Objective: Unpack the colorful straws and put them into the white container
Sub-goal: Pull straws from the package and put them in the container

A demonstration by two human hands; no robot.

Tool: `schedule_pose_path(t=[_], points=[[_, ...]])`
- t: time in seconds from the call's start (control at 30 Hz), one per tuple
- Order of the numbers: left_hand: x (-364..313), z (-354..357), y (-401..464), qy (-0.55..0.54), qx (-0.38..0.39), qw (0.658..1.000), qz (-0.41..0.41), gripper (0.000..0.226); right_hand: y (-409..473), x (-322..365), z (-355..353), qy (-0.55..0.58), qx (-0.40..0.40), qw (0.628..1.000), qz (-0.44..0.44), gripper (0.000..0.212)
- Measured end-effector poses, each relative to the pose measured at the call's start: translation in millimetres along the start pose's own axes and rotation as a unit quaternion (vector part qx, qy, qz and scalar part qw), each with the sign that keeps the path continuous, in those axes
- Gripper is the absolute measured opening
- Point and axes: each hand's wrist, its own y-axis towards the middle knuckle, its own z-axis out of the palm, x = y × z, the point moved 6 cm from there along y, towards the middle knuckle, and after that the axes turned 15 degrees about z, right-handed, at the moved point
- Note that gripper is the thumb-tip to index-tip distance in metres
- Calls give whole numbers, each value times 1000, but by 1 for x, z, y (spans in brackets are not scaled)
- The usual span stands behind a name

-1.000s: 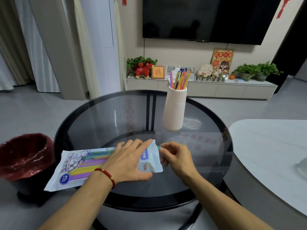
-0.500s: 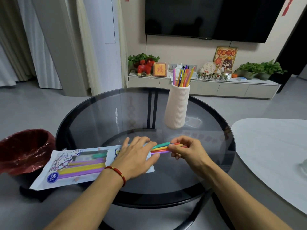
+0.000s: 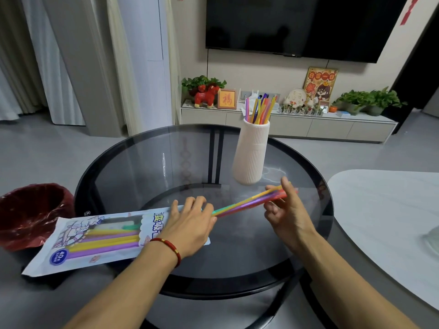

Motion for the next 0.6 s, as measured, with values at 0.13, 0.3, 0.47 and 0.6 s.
schedule_pose_path(t=[0.13,0.3,0.47,0.6], points=[[-4,-2,2,-7,-17,1000,10,34,-6,-16,23,-113,-30,993,-27,54],[-2,3,1,-11,-2,1000,21,36,-4,1,16,-198,-147,964,-97,28],[-1,10,1,-14,9,999,31,32,-6,3,11,-182,-116,971,-104,29],[-5,11,3,-26,-2,999,45,31,-7,-10,26,-260,-83,959,-73,31]])
